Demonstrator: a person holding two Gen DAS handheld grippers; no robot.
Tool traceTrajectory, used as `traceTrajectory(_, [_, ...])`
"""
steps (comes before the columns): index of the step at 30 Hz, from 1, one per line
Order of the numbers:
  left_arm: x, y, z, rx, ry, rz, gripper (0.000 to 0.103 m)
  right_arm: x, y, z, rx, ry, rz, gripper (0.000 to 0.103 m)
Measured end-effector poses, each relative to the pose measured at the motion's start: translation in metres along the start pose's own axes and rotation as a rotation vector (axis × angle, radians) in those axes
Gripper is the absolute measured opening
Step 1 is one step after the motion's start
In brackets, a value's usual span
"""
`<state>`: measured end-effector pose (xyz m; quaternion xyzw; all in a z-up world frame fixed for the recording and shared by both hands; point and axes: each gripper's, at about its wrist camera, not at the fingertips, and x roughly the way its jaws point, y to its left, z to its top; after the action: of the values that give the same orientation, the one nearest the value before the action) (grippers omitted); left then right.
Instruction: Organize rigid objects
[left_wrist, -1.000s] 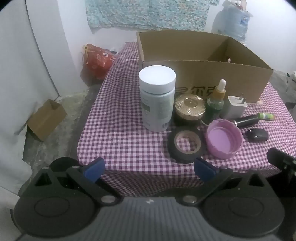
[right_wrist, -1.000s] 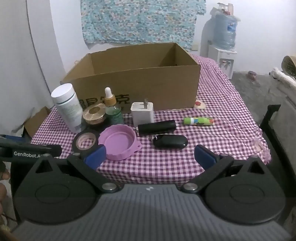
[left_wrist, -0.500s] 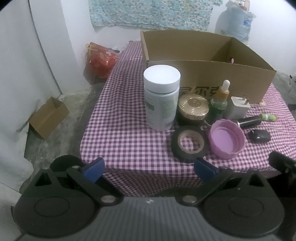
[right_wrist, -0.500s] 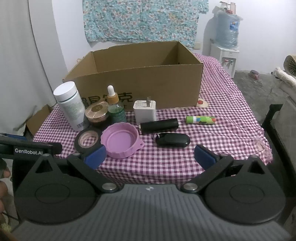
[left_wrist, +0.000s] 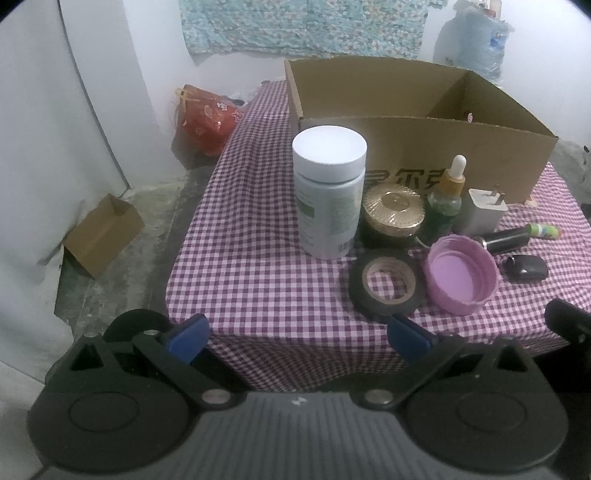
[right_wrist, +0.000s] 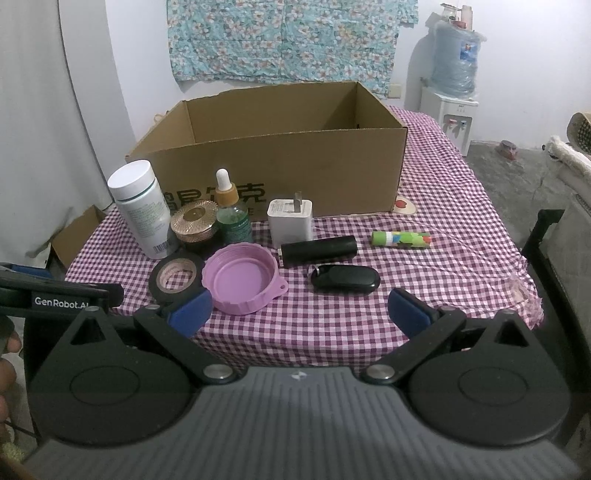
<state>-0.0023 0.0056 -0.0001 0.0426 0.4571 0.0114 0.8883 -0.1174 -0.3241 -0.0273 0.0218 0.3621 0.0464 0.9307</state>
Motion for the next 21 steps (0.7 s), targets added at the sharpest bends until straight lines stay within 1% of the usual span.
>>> traceTrajectory(21, [0.0023,0.0011,-0.0002,0.003,0.006,0.014,0.103,0.0006,0.0010,-0.0006,-0.003,0.008,0.002,0.102])
